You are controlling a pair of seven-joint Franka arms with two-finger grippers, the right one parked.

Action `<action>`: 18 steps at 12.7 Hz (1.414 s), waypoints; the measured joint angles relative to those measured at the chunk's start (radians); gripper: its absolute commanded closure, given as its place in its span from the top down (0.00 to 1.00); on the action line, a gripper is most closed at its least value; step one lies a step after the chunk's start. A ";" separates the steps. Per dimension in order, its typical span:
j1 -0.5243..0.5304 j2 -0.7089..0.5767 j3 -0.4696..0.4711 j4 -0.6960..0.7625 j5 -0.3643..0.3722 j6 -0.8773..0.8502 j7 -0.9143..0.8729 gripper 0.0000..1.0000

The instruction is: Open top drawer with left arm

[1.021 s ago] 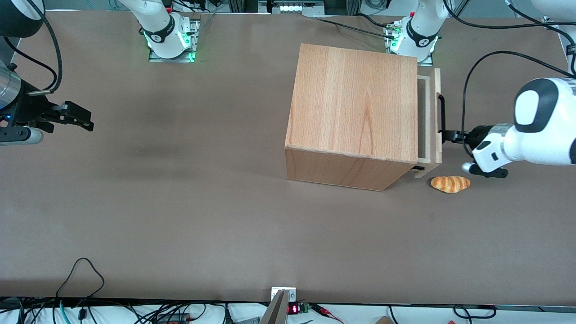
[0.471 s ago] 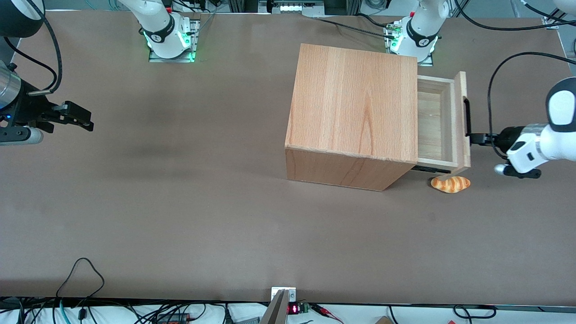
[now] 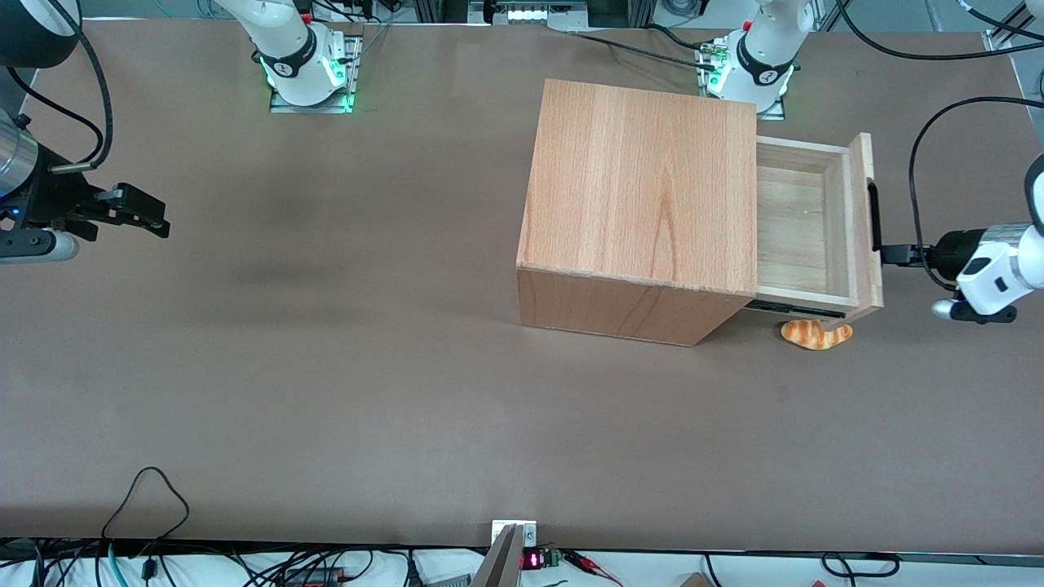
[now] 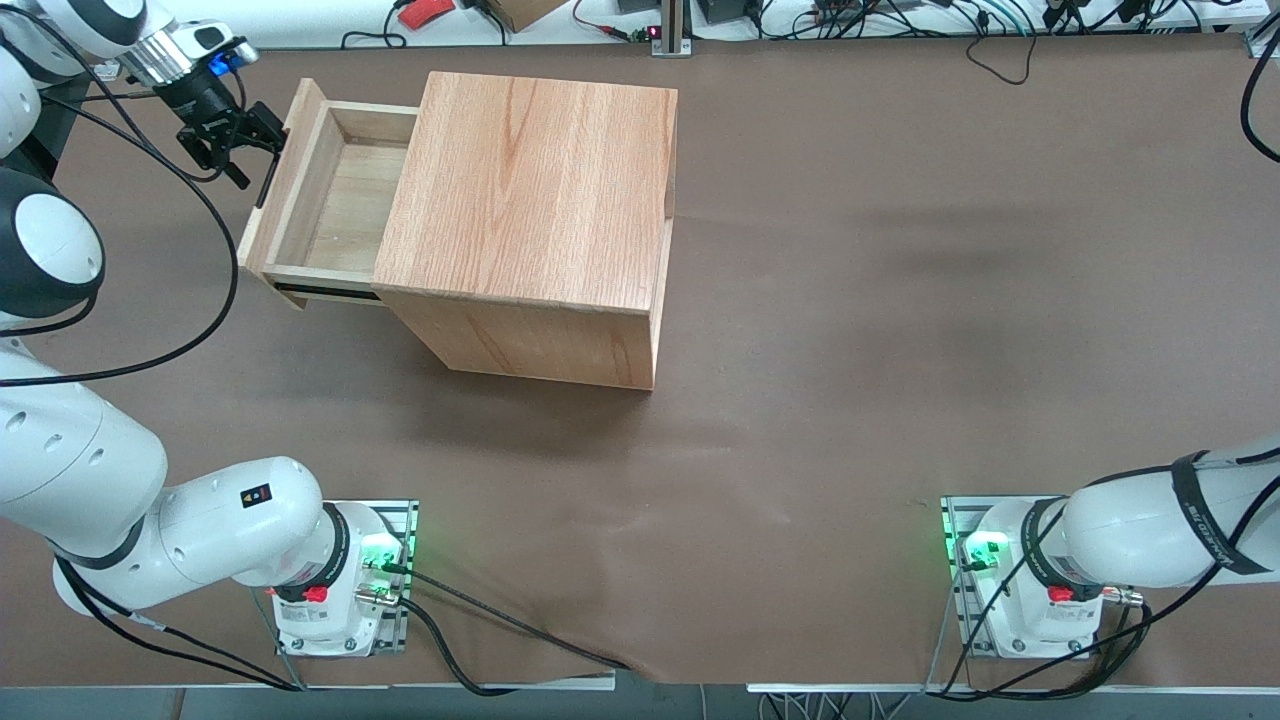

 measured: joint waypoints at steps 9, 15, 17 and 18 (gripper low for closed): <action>0.093 0.037 -0.006 0.054 0.030 0.011 0.069 1.00; 0.105 0.038 -0.017 0.056 0.030 0.009 0.077 1.00; 0.106 0.039 -0.018 0.067 0.030 -0.006 0.077 1.00; 0.108 0.041 -0.018 0.083 0.030 -0.024 0.077 1.00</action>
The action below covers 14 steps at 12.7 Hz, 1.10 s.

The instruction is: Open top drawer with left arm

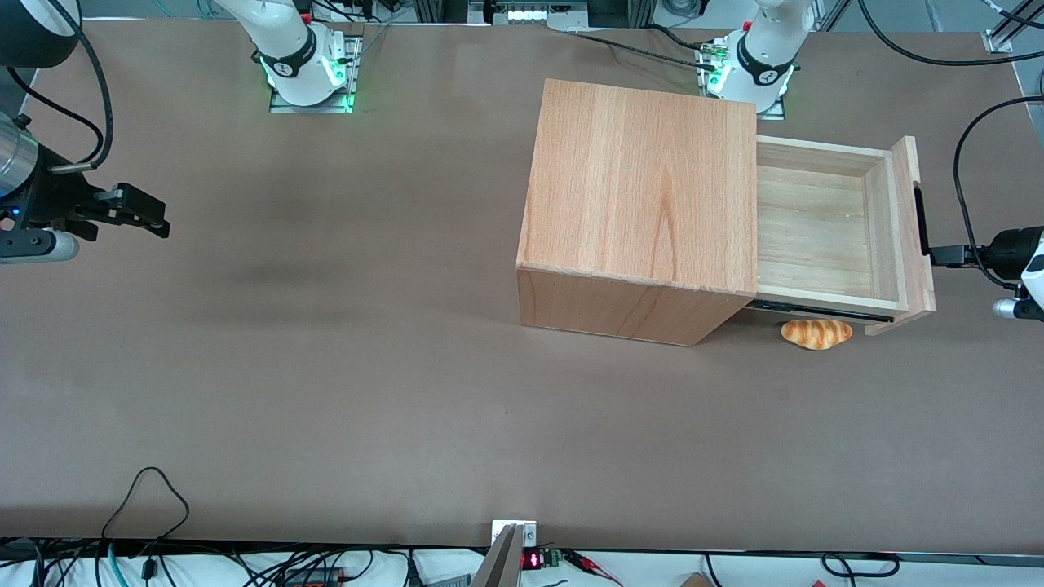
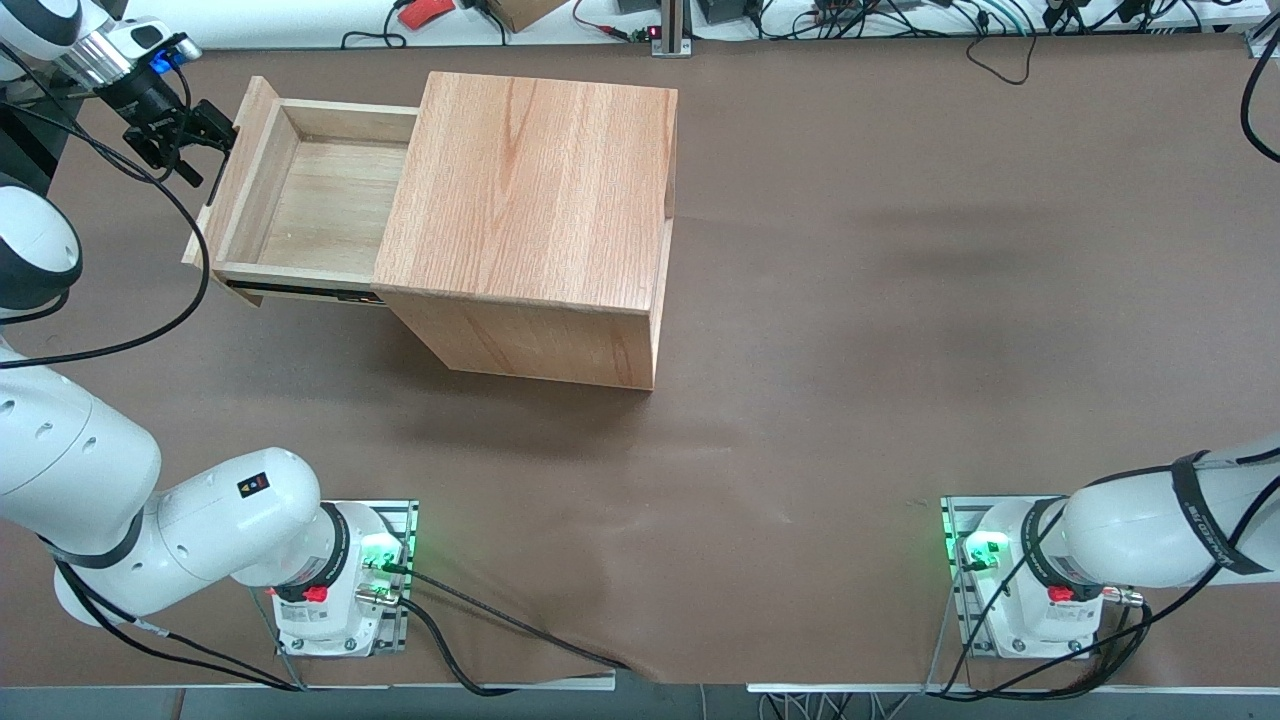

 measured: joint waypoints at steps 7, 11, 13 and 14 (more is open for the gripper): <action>0.002 0.004 0.000 0.124 0.001 -0.128 0.000 1.00; 0.001 0.003 -0.003 0.240 0.002 -0.271 -0.008 1.00; -0.012 -0.004 -0.006 0.306 0.002 -0.342 -0.028 1.00; -0.025 -0.013 -0.007 0.329 0.002 -0.366 -0.042 1.00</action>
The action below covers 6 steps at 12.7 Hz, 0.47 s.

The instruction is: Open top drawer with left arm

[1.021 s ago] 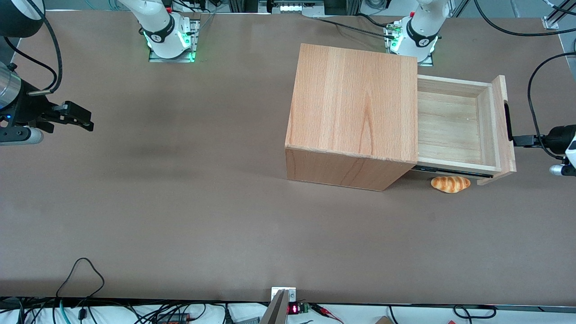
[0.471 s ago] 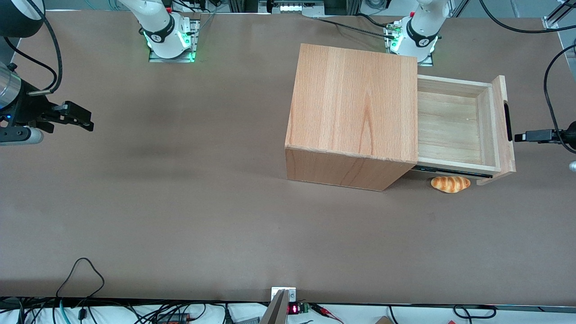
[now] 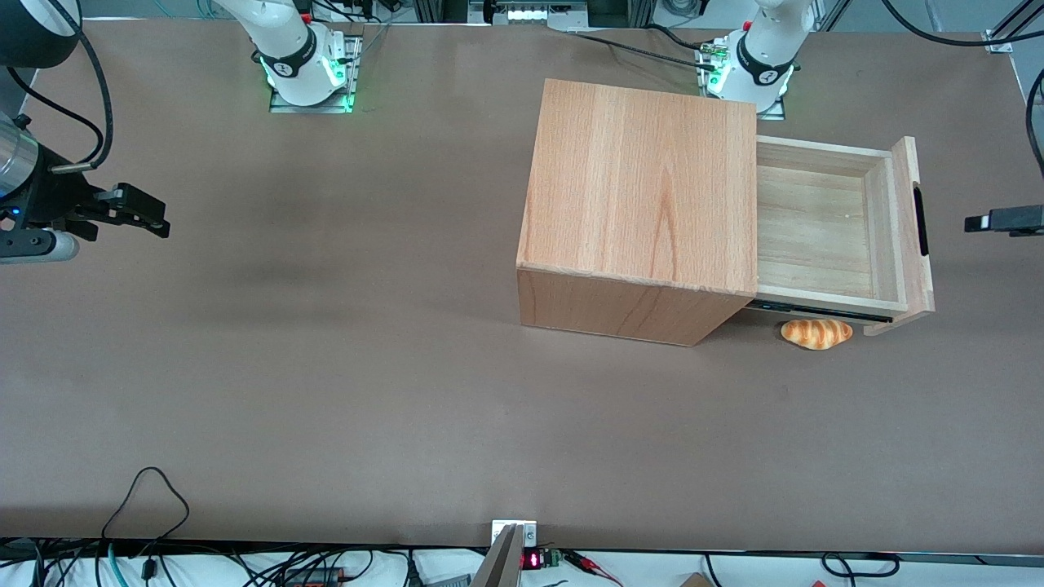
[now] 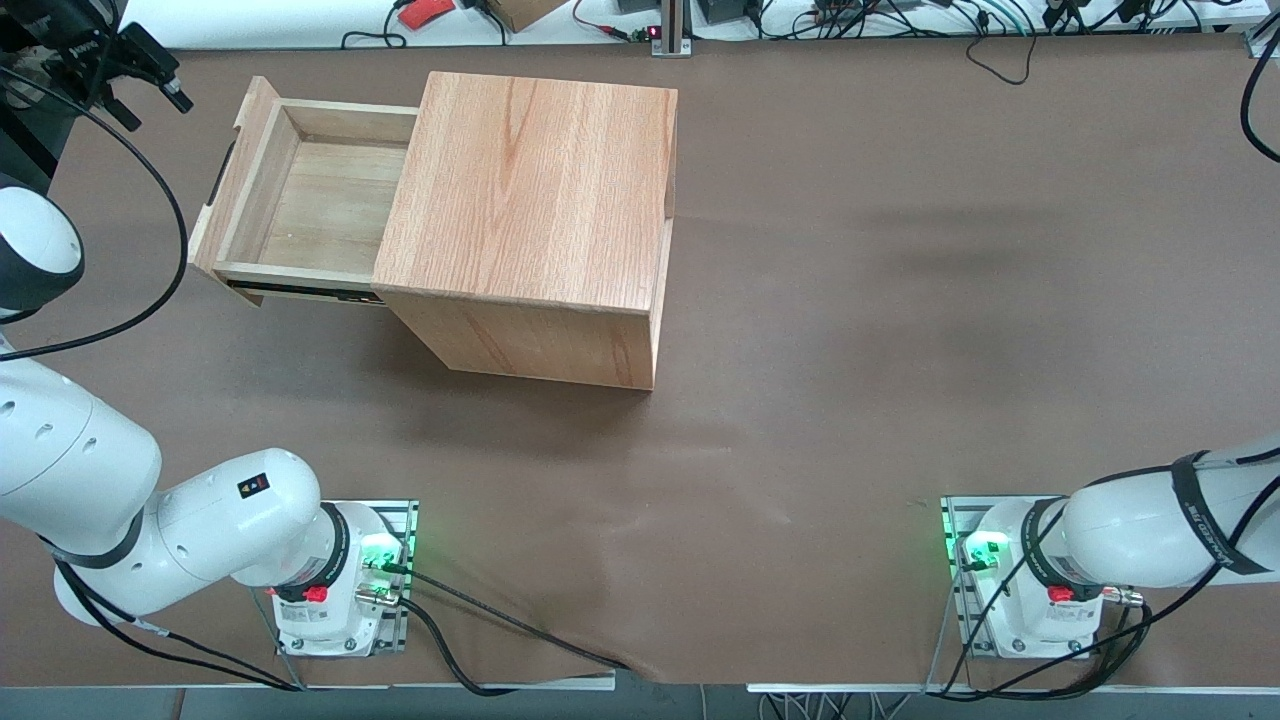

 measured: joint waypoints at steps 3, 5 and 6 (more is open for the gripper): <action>-0.069 -0.048 -0.003 0.022 0.007 -0.035 -0.062 1.00; -0.137 -0.085 -0.005 0.023 0.021 -0.062 -0.135 1.00; -0.170 -0.099 -0.006 0.023 0.034 -0.072 -0.155 1.00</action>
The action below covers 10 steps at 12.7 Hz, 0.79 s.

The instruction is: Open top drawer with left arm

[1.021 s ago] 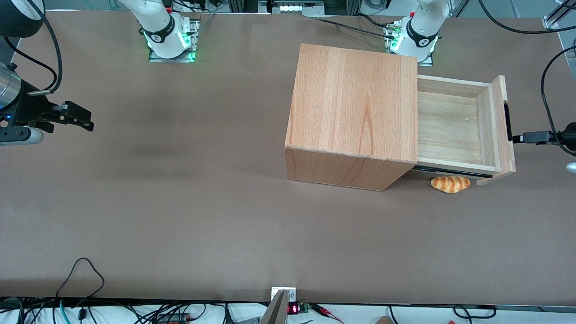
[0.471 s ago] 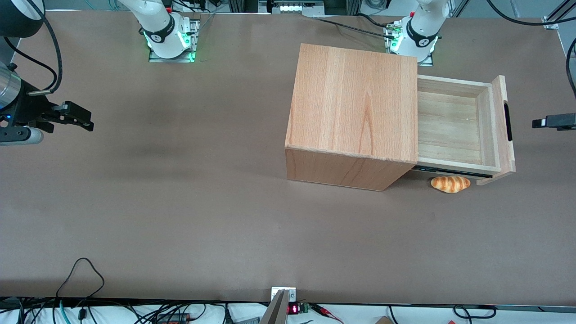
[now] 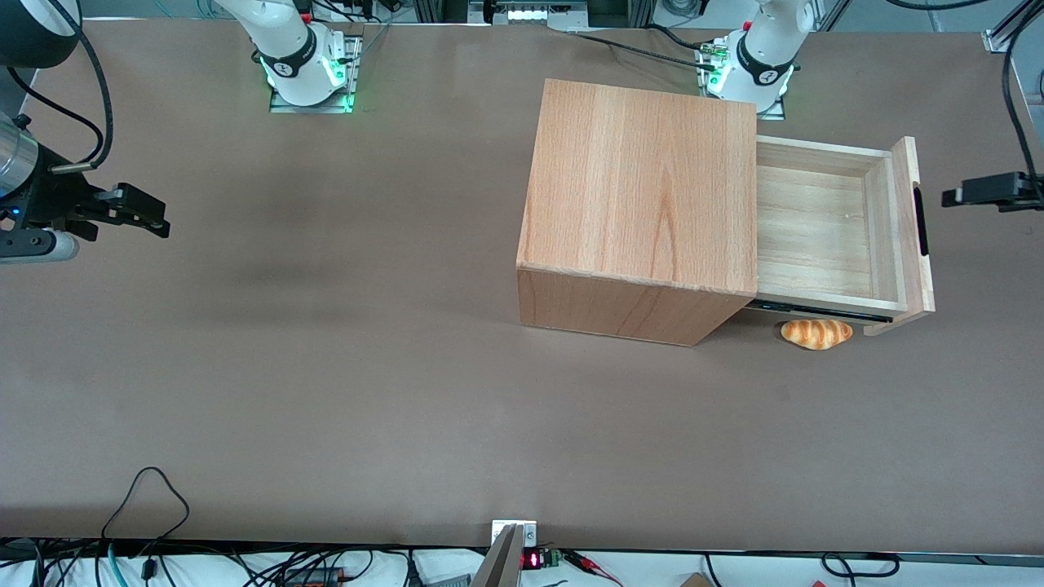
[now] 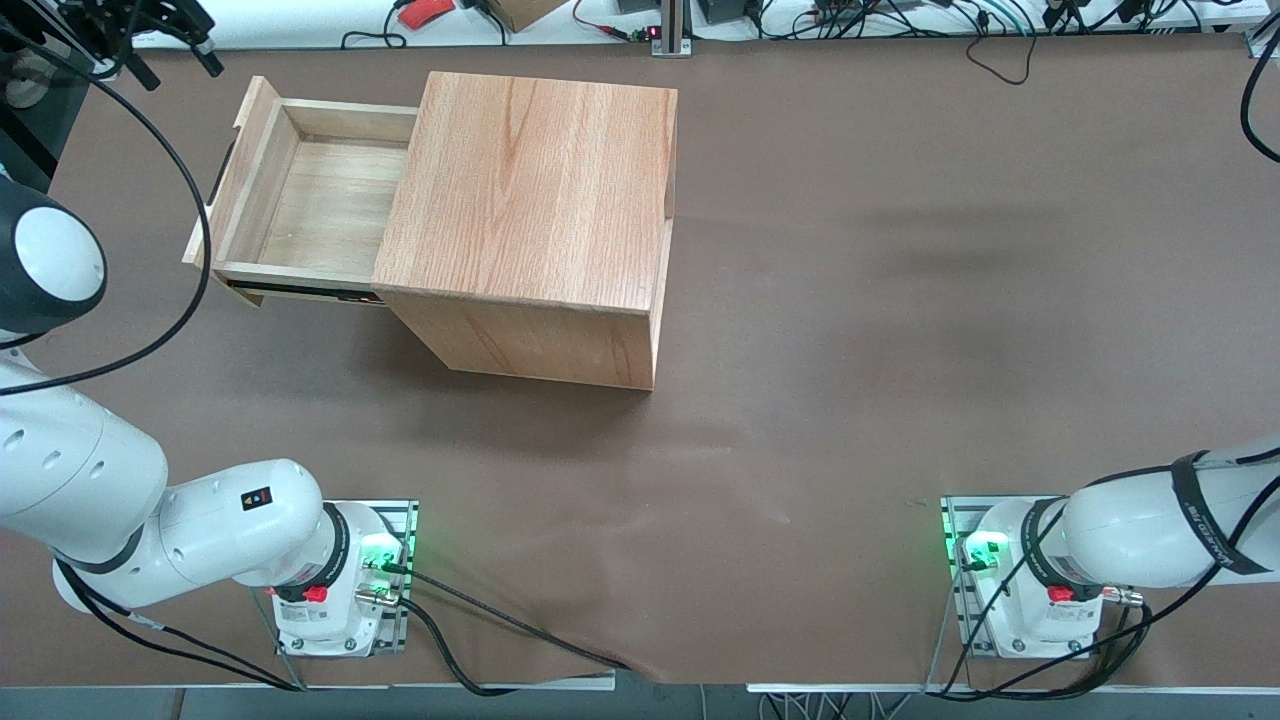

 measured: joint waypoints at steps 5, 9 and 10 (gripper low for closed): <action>-0.120 -0.052 -0.023 0.000 0.031 -0.016 -0.097 1.00; -0.126 -0.124 -0.033 -0.092 0.032 0.054 -0.117 1.00; -0.131 -0.148 -0.025 -0.135 0.032 0.085 -0.121 1.00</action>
